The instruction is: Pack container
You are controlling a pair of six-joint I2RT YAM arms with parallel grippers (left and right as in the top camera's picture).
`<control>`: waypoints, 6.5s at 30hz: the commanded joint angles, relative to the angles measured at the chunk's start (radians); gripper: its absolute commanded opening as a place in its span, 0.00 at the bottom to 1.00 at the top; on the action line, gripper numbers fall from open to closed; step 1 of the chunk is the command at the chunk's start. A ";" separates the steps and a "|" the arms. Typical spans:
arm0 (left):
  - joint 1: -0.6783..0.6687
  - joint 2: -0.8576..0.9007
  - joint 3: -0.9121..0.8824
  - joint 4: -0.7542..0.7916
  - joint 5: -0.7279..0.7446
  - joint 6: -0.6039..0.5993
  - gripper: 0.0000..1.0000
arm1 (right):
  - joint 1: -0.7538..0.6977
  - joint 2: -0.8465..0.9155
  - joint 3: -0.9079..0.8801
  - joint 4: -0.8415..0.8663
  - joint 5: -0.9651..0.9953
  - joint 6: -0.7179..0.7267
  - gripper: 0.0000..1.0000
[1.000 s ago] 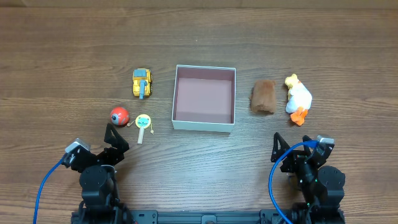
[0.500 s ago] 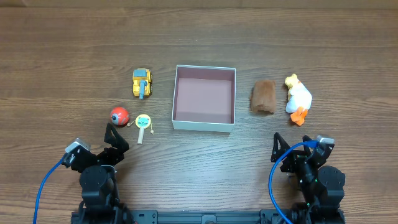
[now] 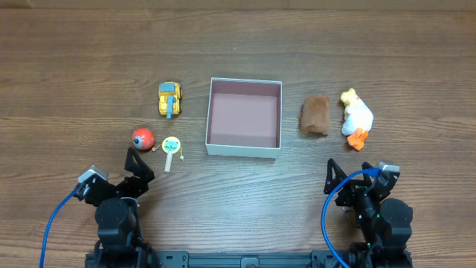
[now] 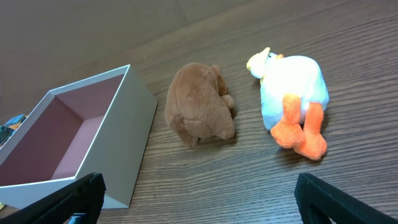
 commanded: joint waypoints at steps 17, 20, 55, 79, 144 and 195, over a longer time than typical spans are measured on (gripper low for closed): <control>-0.006 -0.009 -0.013 0.005 -0.017 0.005 1.00 | -0.003 -0.010 -0.008 0.000 0.008 -0.003 1.00; -0.006 -0.009 -0.013 0.005 -0.018 0.005 1.00 | -0.003 -0.010 -0.008 0.000 0.008 -0.003 1.00; -0.006 -0.009 -0.013 0.005 -0.017 0.005 1.00 | -0.003 -0.010 -0.008 0.000 0.008 -0.003 1.00; -0.006 -0.009 -0.013 0.005 -0.017 0.005 1.00 | -0.003 -0.010 -0.008 0.000 0.008 -0.003 1.00; -0.006 0.023 0.087 0.068 0.285 0.217 1.00 | 0.007 0.018 0.067 0.181 -0.166 -0.027 1.00; -0.006 1.262 0.933 -0.366 0.323 0.249 1.00 | 0.138 1.868 1.134 -0.195 0.008 -0.082 0.84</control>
